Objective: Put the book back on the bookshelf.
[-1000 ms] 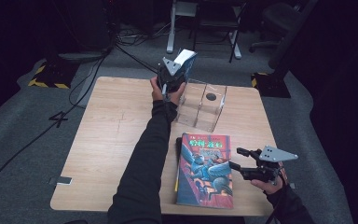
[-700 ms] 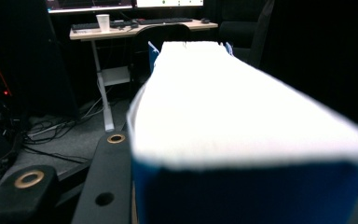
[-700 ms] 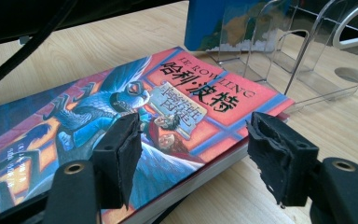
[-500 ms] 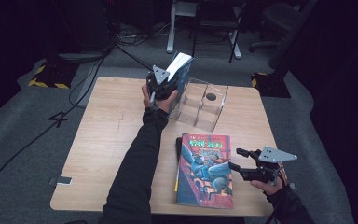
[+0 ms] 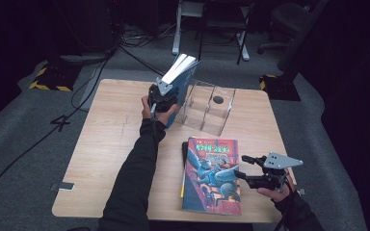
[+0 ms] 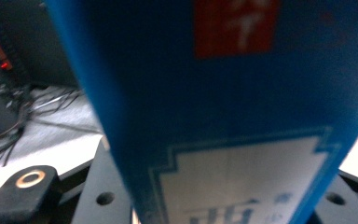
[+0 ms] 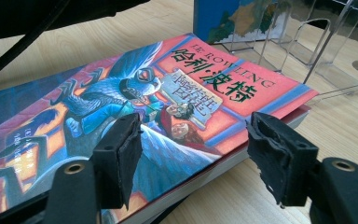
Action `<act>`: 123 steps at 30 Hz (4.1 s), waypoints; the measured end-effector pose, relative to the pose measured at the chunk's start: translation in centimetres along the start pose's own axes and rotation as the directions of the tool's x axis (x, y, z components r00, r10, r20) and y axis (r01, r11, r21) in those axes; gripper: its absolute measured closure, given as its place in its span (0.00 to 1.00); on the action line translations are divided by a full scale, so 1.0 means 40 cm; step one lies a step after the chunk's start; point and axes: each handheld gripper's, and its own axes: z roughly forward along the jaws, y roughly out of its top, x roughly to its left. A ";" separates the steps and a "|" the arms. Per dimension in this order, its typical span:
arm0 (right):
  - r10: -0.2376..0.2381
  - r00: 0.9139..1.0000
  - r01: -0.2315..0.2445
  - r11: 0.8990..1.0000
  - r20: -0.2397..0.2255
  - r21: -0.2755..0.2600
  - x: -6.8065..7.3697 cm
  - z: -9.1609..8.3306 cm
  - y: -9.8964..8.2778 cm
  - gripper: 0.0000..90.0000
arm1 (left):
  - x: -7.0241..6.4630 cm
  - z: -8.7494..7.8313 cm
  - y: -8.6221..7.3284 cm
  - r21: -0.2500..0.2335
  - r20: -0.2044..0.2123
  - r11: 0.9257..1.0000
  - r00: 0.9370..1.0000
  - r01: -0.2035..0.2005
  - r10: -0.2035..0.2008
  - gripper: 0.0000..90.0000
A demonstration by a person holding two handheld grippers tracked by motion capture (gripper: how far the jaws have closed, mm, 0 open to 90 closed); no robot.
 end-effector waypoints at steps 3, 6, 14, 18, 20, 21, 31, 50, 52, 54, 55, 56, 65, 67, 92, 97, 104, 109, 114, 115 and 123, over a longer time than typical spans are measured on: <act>-0.004 1.000 0.004 1.000 -0.005 0.005 0.001 0.002 -0.001 0.40 | -0.009 -0.018 -0.008 -0.007 -0.026 1.000 1.000 0.012 -0.012 0.67; -0.005 1.000 0.005 1.000 -0.007 0.010 0.003 0.003 -0.001 0.40 | -0.011 -0.035 -0.014 -0.006 -0.036 1.000 0.999 0.010 -0.010 0.67; -0.017 1.000 0.018 1.000 -0.016 0.019 0.010 0.009 0.001 0.40 | -0.030 -0.093 -0.039 -0.025 -0.096 0.999 0.994 0.048 -0.050 0.67; -0.022 1.000 0.022 0.999 -0.013 0.025 0.012 0.011 0.001 0.39 | -0.034 -0.104 -0.042 -0.025 -0.109 0.997 0.992 0.067 -0.070 0.67; -0.023 1.000 0.023 0.999 -0.013 0.023 0.012 0.011 0.001 0.39 | -0.044 -0.111 -0.043 -0.024 -0.115 0.997 0.991 0.067 -0.069 0.67; -0.022 1.000 0.023 0.999 -0.013 0.024 0.011 0.011 0.001 0.39 | -0.047 -0.113 -0.043 -0.023 -0.112 0.997 0.991 0.068 -0.071 0.67; -0.014 1.000 0.014 1.000 -0.005 0.021 0.005 0.004 -0.001 0.39 | -0.022 -0.143 0.012 -0.070 -0.056 0.995 0.995 0.073 -0.077 0.55; -0.022 1.000 0.023 0.999 -0.021 0.043 0.006 0.008 -0.003 0.39 | 0.006 -0.135 0.148 0.140 0.011 0.990 1.000 -0.013 0.012 0.45; -0.022 1.000 0.023 0.999 -0.020 0.047 0.005 0.009 -0.003 0.39 | -0.001 -0.134 0.156 0.162 -0.036 0.986 0.998 -0.038 0.044 0.60; -0.021 1.000 0.022 0.999 -0.021 0.048 0.004 0.009 -0.003 0.39 | 0.001 -0.132 0.157 0.158 -0.006 0.987 0.999 -0.032 0.034 0.66; -0.021 1.000 0.022 0.998 -0.020 0.051 0.004 0.009 -0.003 0.39 | -0.002 -0.132 0.157 0.156 -0.008 0.987 0.999 -0.036 0.038 0.66; -0.021 1.000 0.022 0.998 -0.020 0.055 0.004 0.010 -0.003 0.39 | -0.004 -0.132 0.157 0.153 -0.012 0.988 0.999 -0.033 0.036 0.67; -0.017 1.000 0.019 0.998 -0.025 0.055 0.004 0.009 -0.004 0.39 | -0.004 -0.114 0.166 0.099 -0.054 0.995 0.998 0.028 -0.023 0.67; -0.016 1.000 0.017 0.998 -0.027 0.053 0.003 0.009 -0.004 0.39 | -0.006 -0.111 0.171 0.096 -0.060 0.995 0.998 0.027 -0.021 0.67; -0.026 0.999 0.027 0.998 -0.019 0.051 0.004 0.007 -0.002 0.39 | 0.001 -0.119 0.138 0.020 -0.033 0.999 0.999 0.036 -0.036 0.57; -0.026 1.000 0.027 0.998 -0.018 0.053 0.004 0.007 -0.002 0.39 | 0.018 -0.170 0.127 0.005 -0.002 1.000 1.000 -0.011 0.011 0.54; -0.024 1.000 0.025 0.998 -0.018 0.059 0.005 0.011 -0.002 0.38 | 0.033 -0.215 0.118 0.003 0.027 0.999 0.999 -0.038 0.038 0.50; -0.027 0.999 0.028 0.998 -0.019 0.063 0.008 0.011 -0.002 0.38 | 0.037 -0.248 0.098 0.017 0.064 0.998 0.996 -0.063 0.061 0.46; -0.021 1.000 0.022 0.997 -0.018 0.067 0.007 0.013 -0.003 0.38 | 0.037 -0.293 0.077 0.019 0.096 0.994 0.990 -0.109 0.107 0.44; -0.021 1.000 0.022 0.997 -0.018 0.067 0.007 0.013 -0.003 0.38 | 0.037 -0.293 0.077 0.019 0.096 0.994 0.990 -0.109 0.107 0.44; -0.027 0.999 0.029 0.997 -0.021 0.074 0.011 0.017 -0.002 0.38 | 0.034 -0.345 0.036 0.034 0.139 0.985 0.977 -0.167 0.161 0.42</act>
